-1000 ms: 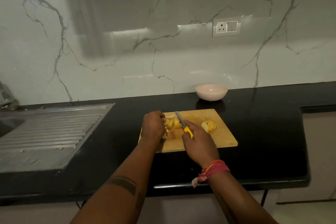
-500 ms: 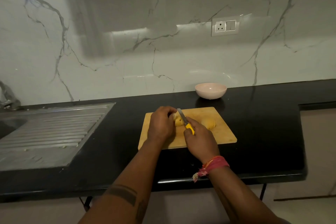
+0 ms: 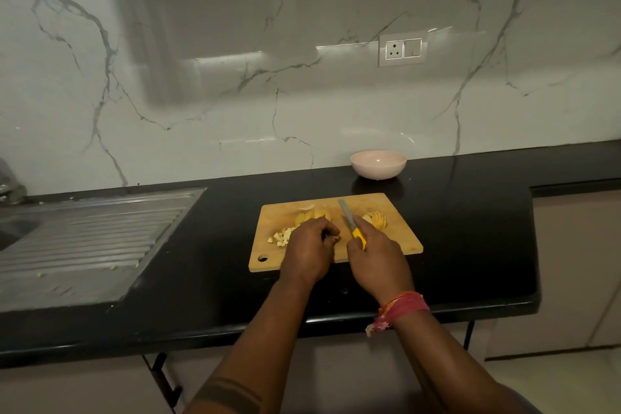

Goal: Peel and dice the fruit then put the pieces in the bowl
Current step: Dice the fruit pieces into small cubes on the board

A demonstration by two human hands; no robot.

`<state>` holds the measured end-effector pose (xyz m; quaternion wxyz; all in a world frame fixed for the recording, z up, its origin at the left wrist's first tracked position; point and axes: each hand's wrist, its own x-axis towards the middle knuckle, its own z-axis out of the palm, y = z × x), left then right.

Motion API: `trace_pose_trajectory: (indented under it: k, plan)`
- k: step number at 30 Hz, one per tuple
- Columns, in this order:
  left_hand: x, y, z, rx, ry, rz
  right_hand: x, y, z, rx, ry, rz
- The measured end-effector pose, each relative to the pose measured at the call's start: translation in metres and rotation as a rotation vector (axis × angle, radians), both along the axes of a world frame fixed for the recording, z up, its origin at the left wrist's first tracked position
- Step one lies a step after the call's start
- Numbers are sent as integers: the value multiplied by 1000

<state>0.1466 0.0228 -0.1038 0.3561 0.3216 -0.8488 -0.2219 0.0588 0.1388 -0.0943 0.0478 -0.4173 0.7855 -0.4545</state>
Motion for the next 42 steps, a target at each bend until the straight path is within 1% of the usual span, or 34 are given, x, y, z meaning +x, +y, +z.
trace_pose_trajectory:
  k: [4, 7, 12, 15, 19, 23, 30, 42]
  plan:
    - [8, 3, -1, 0, -34, -26, 13, 4, 1, 168, 180, 5]
    - [7, 4, -2, -42, -68, -20, 17, 6, -1, 209, 222, -24]
    - [5, 3, -3, -49, -88, 3, 19, 10, -1, 201, 220, -34]
    - [4, 1, -4, -83, -118, -8, 19, 10, 0, 208, 238, -37]
    - [4, 0, -5, -107, -112, -28, 19, 10, -1, 201, 244, -37]
    - [1, -1, -6, -80, -123, 2, 19, 10, -2, 192, 251, -35]
    - [-1, -4, -3, -29, -82, 46, 19, 11, -1, 192, 247, -27]
    - [-5, 2, 3, -86, -64, 93, 18, 10, -2, 181, 262, -34]
